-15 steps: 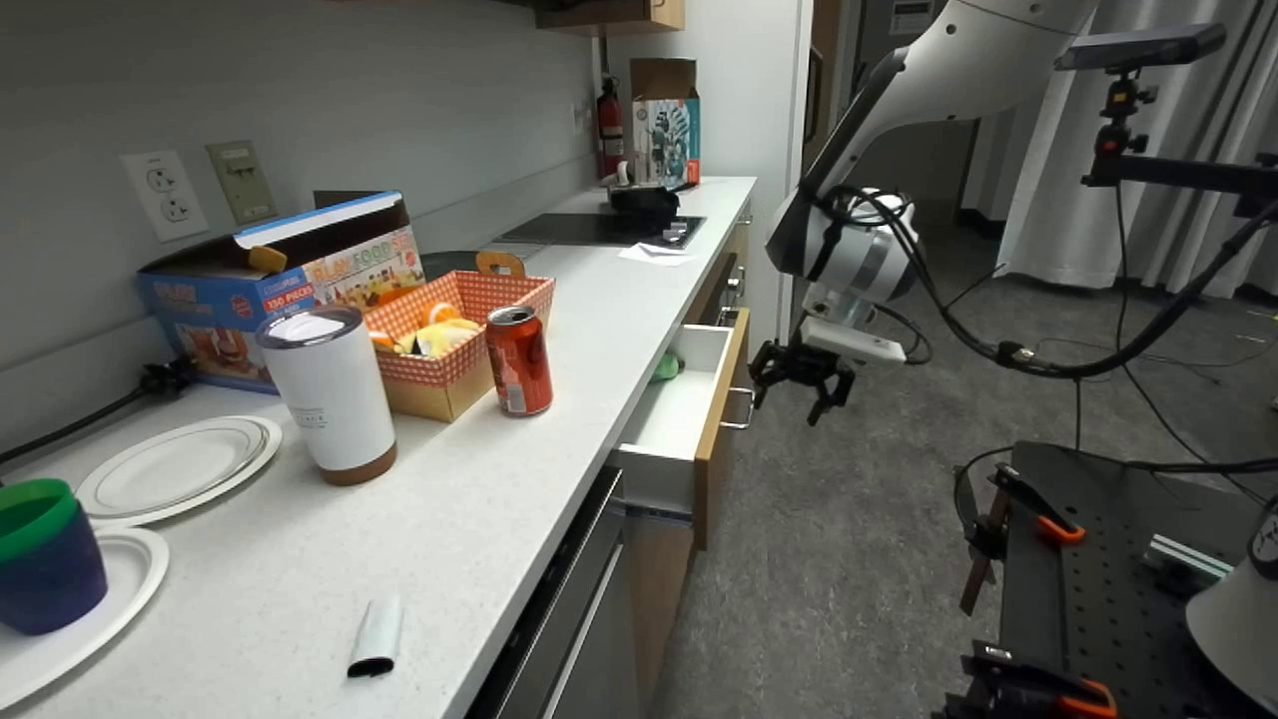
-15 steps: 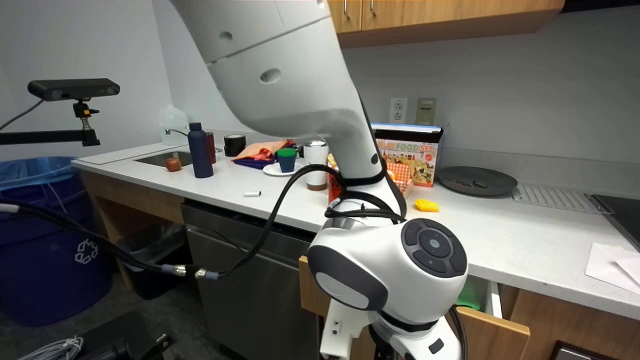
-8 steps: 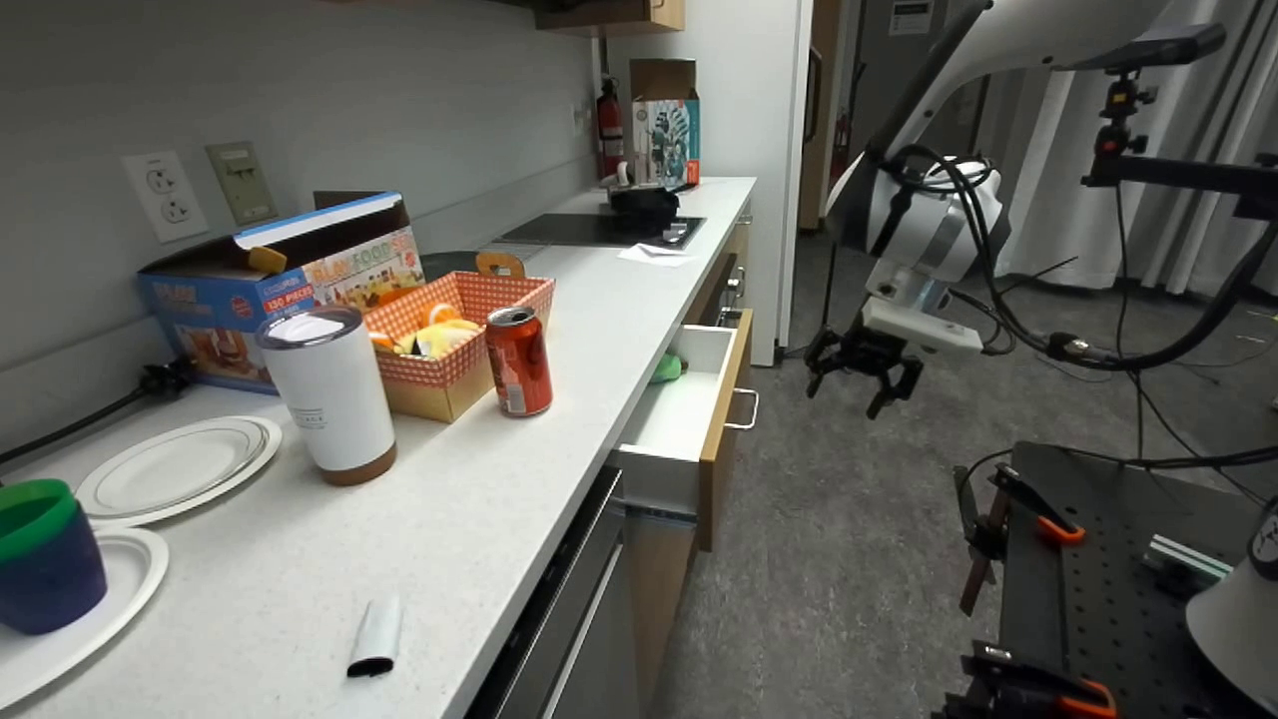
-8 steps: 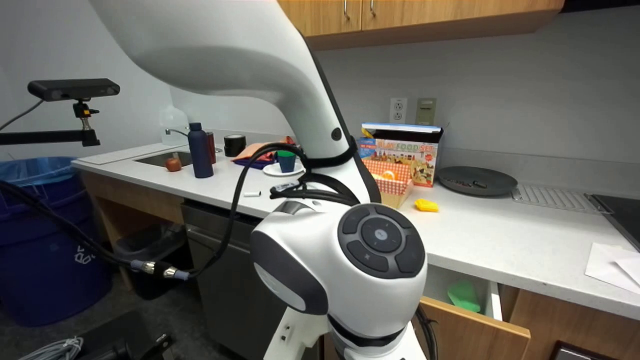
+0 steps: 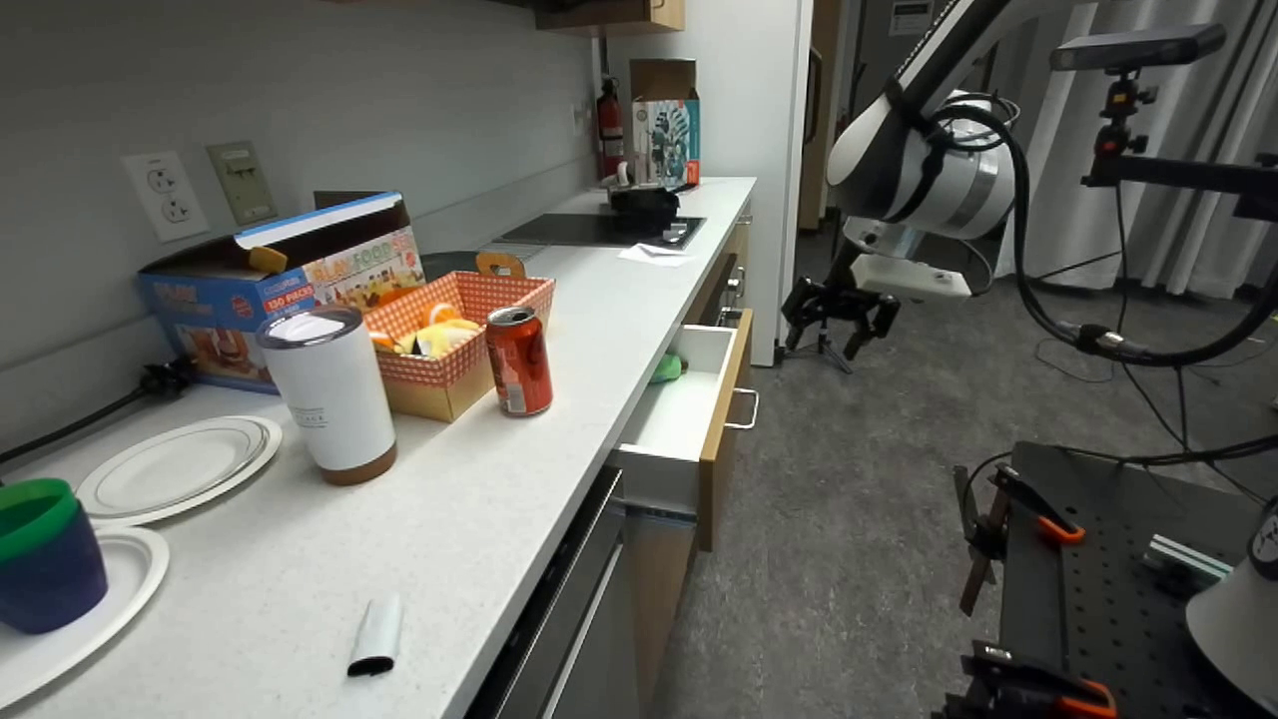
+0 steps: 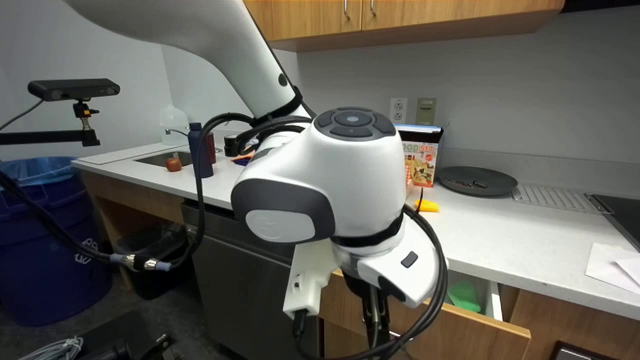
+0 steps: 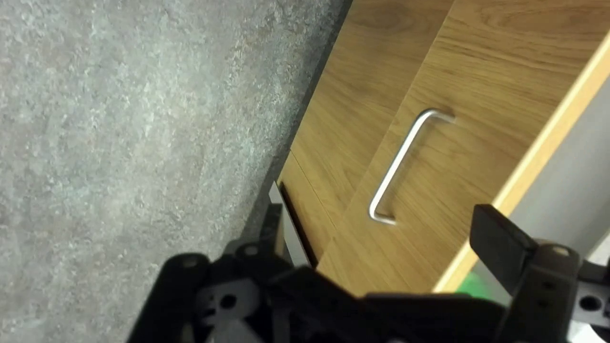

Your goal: Open the top drawer and remove the green object

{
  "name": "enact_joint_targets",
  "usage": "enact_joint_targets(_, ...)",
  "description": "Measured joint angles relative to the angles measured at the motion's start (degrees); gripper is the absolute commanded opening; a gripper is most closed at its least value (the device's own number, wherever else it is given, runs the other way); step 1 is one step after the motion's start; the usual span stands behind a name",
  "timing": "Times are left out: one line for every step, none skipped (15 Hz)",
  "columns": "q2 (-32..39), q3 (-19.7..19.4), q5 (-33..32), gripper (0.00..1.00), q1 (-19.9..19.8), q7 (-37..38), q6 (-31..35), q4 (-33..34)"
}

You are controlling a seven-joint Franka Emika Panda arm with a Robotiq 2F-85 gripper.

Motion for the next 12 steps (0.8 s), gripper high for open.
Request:
enact_joint_targets(-0.2,0.0,-1.4,1.0,0.1,0.1,0.0,1.2)
enact_joint_targets(-0.2,0.1,-2.2,1.0,0.2,0.1,0.0,2.7)
enact_joint_targets(-0.1,0.1,-2.4,1.0,0.2,-0.2,0.0,4.5)
enact_joint_targets(0.3,0.2,-2.4,1.0,0.2,-0.3,0.0,6.3)
enact_joint_targets(0.9,0.2,-2.4,1.0,0.2,-0.4,0.0,8.3)
enact_joint_targets(1.9,0.2,-2.3,1.0,0.2,-0.4,-0.1,10.2)
enact_joint_targets(3.2,0.2,-2.3,1.0,0.2,-0.4,-0.1,12.0)
enact_joint_targets(5.0,0.2,-2.3,1.0,0.1,-0.4,-0.2,13.7)
enact_joint_targets(7.0,0.2,-2.3,1.0,0.1,-0.4,-0.3,15.3)
enact_joint_targets(9.4,0.2,-2.3,1.0,0.0,-0.4,-0.3,16.7)
enact_joint_targets(11.6,0.1,-2.3,1.0,-0.1,-0.3,-0.4,17.9)
enact_joint_targets(13.9,0.1,-2.3,1.0,-0.1,-0.2,-0.6,19.0)
